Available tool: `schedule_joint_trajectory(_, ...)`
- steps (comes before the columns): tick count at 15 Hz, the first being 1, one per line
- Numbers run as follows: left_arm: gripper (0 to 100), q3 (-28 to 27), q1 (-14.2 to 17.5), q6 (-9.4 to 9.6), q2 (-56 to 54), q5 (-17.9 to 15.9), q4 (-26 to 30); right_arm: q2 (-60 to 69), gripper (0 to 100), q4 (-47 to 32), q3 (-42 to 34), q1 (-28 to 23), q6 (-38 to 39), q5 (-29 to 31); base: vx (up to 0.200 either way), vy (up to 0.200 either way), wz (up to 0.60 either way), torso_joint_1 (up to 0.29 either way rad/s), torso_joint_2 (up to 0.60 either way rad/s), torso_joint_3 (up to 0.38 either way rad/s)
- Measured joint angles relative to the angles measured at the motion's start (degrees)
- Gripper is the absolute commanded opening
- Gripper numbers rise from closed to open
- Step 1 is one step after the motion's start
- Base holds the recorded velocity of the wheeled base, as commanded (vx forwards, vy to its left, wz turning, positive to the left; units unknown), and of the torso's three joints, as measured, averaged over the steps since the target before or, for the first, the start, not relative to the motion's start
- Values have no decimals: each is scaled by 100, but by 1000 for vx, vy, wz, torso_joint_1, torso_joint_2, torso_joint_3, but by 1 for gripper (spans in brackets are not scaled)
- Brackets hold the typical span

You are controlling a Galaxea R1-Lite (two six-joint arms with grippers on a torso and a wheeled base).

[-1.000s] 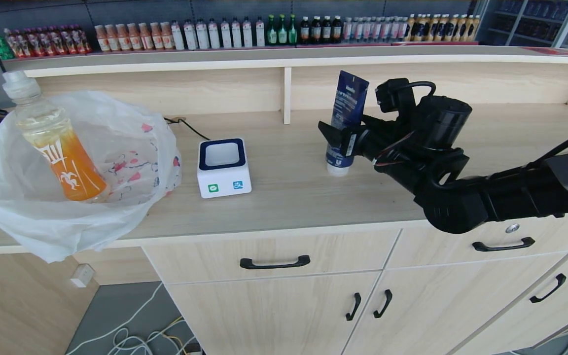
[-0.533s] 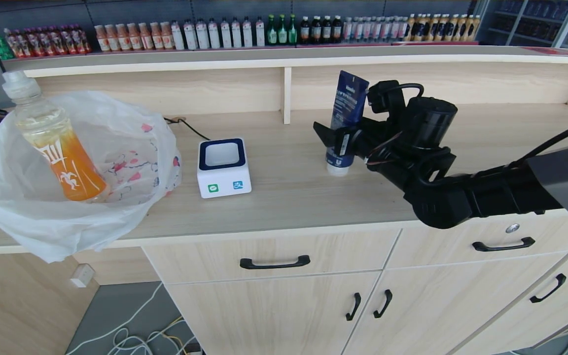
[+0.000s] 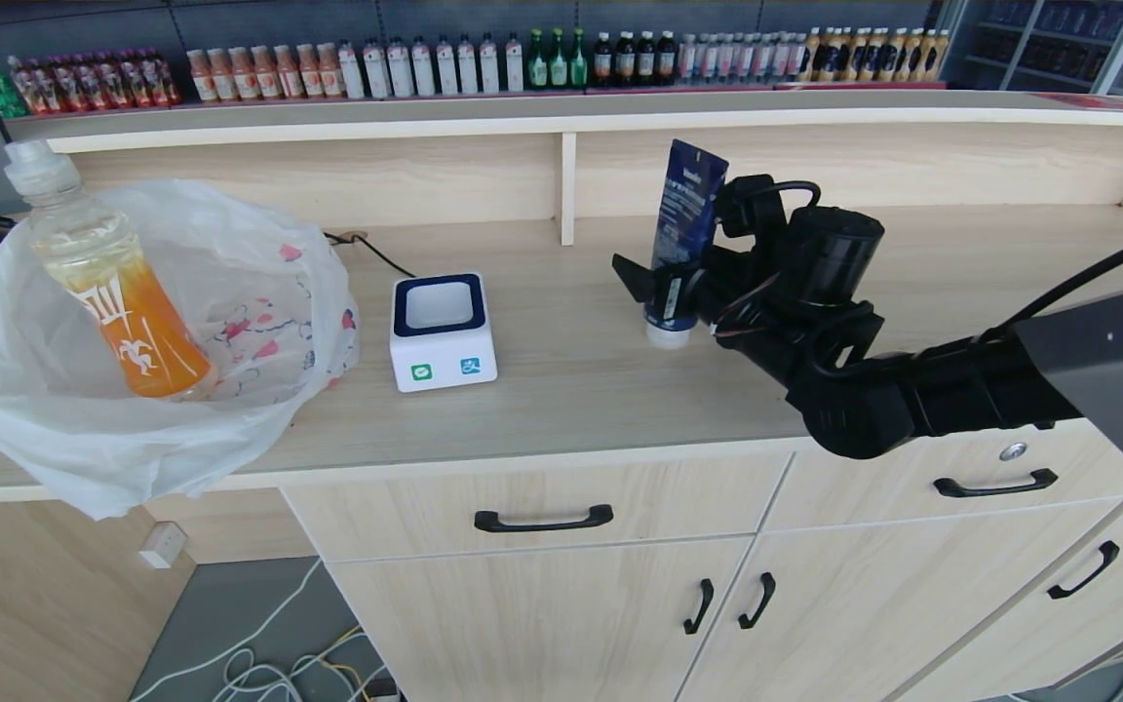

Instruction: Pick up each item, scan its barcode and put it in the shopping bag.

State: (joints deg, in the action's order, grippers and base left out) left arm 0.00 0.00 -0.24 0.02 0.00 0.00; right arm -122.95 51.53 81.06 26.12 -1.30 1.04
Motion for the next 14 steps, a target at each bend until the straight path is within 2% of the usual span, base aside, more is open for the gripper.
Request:
schedule_joint_trajectory(6,100,0,-2,0,0,0,0,-87,100,-5,20,-2,11,-2,0,0,0,0,0,0)
schedule_joint_trajectory(7,100,0,-2,0,0,0,0,-96,0,-5,20,-2,11,-4,0,0,0,0,0,0)
schedule_joint_trajectory(14,100,0,0,0,0,0,0,-111,0,1,9,0,117,-9,0,0,0,0,0,0)
